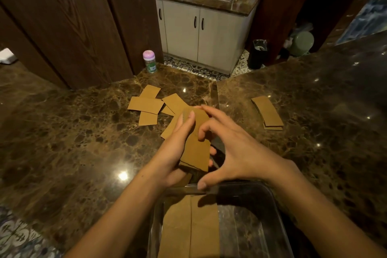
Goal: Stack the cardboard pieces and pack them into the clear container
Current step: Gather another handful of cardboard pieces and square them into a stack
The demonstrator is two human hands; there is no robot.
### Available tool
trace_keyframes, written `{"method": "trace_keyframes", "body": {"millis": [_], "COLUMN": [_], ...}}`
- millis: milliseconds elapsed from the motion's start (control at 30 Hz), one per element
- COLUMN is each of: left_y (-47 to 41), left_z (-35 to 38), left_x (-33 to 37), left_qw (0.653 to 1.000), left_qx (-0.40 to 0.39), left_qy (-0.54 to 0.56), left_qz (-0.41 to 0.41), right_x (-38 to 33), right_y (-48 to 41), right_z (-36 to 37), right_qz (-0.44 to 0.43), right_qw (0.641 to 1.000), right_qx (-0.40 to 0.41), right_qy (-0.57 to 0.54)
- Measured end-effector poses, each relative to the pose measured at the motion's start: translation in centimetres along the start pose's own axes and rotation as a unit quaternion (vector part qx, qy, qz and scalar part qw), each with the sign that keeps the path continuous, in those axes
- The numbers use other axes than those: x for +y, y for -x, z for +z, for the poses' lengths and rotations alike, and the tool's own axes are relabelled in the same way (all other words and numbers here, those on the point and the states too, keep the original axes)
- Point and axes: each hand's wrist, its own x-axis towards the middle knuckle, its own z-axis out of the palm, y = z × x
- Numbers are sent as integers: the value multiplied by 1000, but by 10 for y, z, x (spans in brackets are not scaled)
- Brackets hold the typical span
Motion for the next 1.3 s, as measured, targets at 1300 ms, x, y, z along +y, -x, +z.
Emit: {"method": "trace_keyframes", "body": {"millis": [1300], "left_y": [59], "left_z": [43], "left_x": [-30], "left_qw": [991], "left_qx": [104], "left_qy": [-85], "left_qz": [-30], "right_x": [-18], "right_y": [62], "right_z": [26], "right_qz": [-66], "right_qw": [993], "right_qx": [45], "right_qy": [82]}}
